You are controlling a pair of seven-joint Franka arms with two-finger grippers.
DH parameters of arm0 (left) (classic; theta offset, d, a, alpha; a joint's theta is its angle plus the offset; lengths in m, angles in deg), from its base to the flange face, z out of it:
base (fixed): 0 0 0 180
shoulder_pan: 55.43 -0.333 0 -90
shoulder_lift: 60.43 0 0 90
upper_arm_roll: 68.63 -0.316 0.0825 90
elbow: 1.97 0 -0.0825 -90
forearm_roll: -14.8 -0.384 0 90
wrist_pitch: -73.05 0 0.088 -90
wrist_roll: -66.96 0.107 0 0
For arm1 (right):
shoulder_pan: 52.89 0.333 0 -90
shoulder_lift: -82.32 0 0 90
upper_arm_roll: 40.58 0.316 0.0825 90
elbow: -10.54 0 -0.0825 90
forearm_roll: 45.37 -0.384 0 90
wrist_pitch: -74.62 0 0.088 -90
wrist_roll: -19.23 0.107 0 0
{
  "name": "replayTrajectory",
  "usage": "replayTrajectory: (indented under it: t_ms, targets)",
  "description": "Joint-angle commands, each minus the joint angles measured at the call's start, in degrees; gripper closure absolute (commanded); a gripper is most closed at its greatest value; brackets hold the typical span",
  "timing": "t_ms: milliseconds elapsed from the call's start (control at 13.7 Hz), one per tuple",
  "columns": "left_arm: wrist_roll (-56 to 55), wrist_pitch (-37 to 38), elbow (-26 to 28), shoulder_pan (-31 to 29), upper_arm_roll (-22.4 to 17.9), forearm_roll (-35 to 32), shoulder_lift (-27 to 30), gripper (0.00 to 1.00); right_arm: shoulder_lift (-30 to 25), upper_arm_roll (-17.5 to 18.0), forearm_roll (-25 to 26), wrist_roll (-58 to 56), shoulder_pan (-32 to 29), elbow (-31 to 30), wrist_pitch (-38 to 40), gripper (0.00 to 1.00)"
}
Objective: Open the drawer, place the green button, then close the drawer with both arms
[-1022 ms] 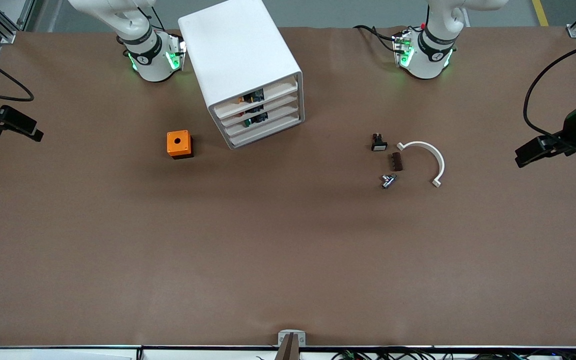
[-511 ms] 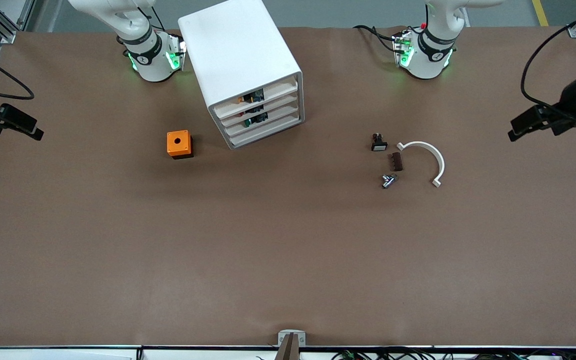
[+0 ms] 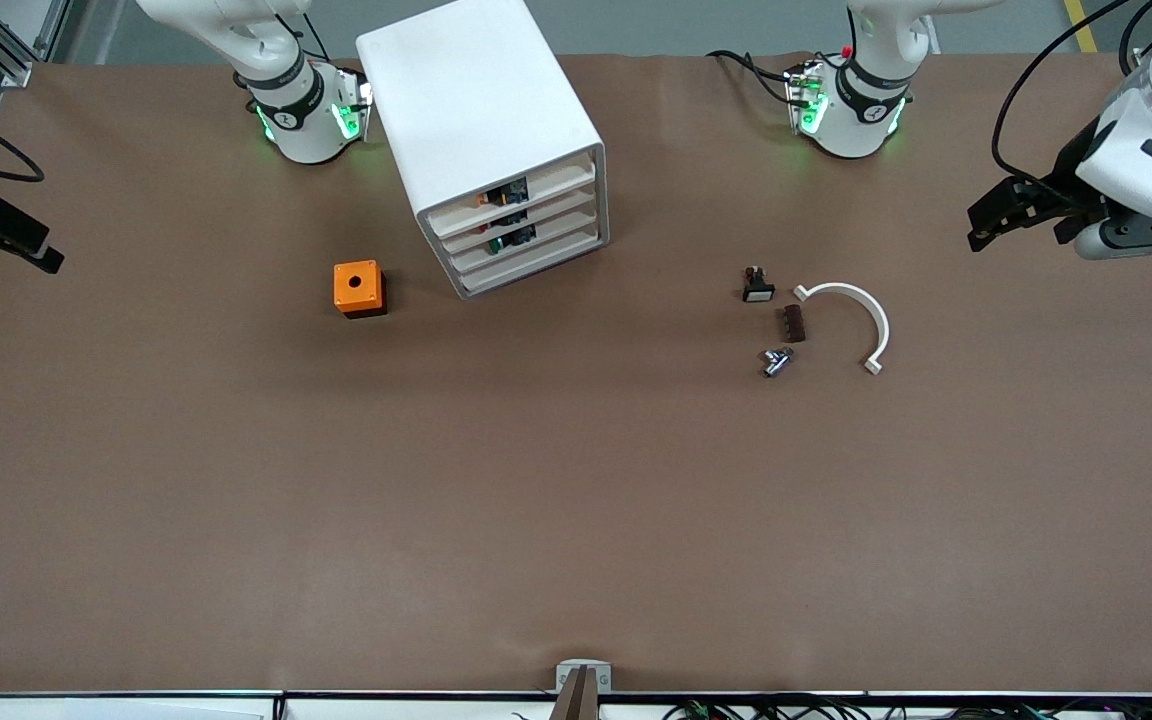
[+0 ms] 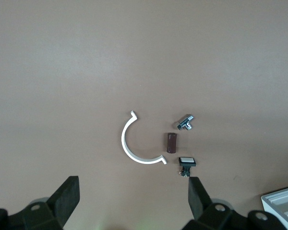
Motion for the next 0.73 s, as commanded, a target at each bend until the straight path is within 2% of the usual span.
replayTrajectory:
  t_ms: [0,219,438,657]
  targets:
    - [0.6,0.0,0.5,-1.3,1.0,-0.2,1.5,0.00,-0.2,0.2,0.1,0.3,-0.3,0.8,1.1,0.00]
    - [-1.3,2.1,0.3,-1.0,1.1,-0.5,1.7,0.00,-0.2,0.3,0.1,0.7,0.0,0.8,3.2,0.00]
    - [-0.7,2.2,-2.9,-1.1,1.0,-3.3,0.7,0.00,-0.2,0.3,0.3,0.7,-0.1,0.7,3.4,0.00]
    - [-0.4,2.6,-2.9,-1.4,1.0,-3.5,0.7,0.00,-0.2,0.3,0.8,0.7,-0.1,1.2,3.5,0.00]
